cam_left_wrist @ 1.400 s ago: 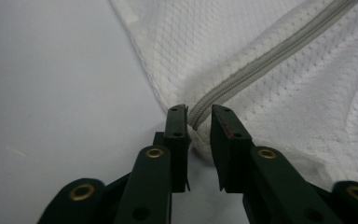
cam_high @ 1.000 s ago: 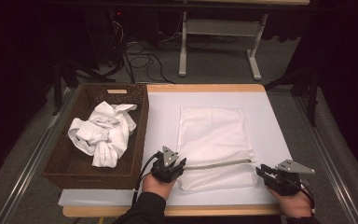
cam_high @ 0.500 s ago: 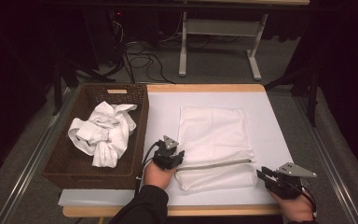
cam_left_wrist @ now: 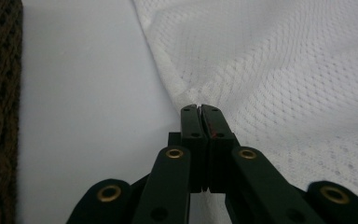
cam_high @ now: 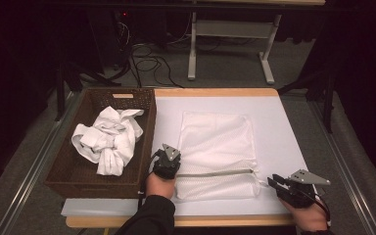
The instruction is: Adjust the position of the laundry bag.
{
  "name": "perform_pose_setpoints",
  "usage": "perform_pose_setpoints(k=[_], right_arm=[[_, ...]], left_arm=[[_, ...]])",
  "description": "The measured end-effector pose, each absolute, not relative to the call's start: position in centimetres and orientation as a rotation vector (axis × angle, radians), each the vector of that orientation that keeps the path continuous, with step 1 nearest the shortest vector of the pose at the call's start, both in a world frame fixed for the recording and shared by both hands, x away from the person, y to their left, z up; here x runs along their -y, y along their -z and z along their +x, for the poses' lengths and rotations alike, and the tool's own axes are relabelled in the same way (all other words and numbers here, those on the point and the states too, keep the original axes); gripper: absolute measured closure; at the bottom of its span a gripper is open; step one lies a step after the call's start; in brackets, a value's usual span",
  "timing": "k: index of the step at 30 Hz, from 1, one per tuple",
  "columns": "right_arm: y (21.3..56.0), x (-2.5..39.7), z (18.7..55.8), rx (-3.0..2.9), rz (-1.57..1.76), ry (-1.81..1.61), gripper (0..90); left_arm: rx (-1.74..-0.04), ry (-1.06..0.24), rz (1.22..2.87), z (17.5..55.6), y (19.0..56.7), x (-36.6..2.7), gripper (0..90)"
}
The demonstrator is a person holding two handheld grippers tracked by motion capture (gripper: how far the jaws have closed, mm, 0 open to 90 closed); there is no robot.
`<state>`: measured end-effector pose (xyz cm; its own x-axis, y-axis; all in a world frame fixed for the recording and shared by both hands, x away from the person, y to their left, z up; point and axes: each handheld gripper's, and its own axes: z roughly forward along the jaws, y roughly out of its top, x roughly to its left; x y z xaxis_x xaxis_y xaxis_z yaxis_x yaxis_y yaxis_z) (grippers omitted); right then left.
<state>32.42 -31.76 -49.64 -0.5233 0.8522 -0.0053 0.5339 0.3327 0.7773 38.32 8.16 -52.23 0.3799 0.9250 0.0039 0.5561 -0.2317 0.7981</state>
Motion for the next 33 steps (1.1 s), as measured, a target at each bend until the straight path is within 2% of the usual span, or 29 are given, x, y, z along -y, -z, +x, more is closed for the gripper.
perform_pose_setpoints(k=[1, 2, 5, 8, 13, 16, 18, 23, 24, 27, 33], right_arm=[[49.6, 31.6, 32.5, -2.191, 1.218, -1.043, 72.1], [49.6, 31.5, 32.6, -2.198, 1.206, -1.045, 72.1], [49.5, 31.2, 32.8, -2.199, 1.202, -1.052, 72.1], [49.5, 31.1, 33.0, -2.201, 1.201, -1.054, 72.1], [49.4, 30.9, 33.5, -2.199, 1.189, -1.074, 72.1], [49.4, 30.8, 33.8, -2.192, 1.192, -1.083, 72.1], [49.3, 30.6, 34.8, -2.167, 1.225, -1.106, 71.1], [49.1, 30.1, 36.5, -2.129, 1.265, -1.106, 67.7], [49.0, 29.8, 37.6, -2.113, 1.303, -1.115, 63.1], [49.4, 29.3, 39.4, -2.113, 1.351, -1.088, 57.8], [50.6, 28.3, 41.6, -2.163, 1.409, -1.075, 55.1]], left_arm=[[-1.269, -0.636, 1.912, 38.2, 52.3, -8.1, 86.4], [-1.251, -0.619, 1.907, 37.9, 52.1, -7.9, 76.8], [-1.211, -0.631, 1.897, 37.1, 51.6, -7.5, 64.2], [-1.177, -0.629, 1.886, 36.2, 50.9, -7.3, 58.7], [-1.016, -0.573, 1.968, 32.1, 49.3, -7.3, 53.7], [-0.983, -0.587, 2.003, 30.5, 49.6, -7.6, 52.8], [-0.990, -0.546, 1.999, 29.6, 50.1, -8.1, 52.5], [-0.996, -0.527, 1.988, 30.0, 50.5, -8.1, 51.0], [-0.992, -0.512, 1.998, 30.1, 50.8, -8.1, 50.3], [-0.974, -0.510, 2.009, 30.1, 50.9, -8.0, 48.9], [-0.979, -0.501, 2.008, 30.0, 50.8, -8.2, 48.6]])
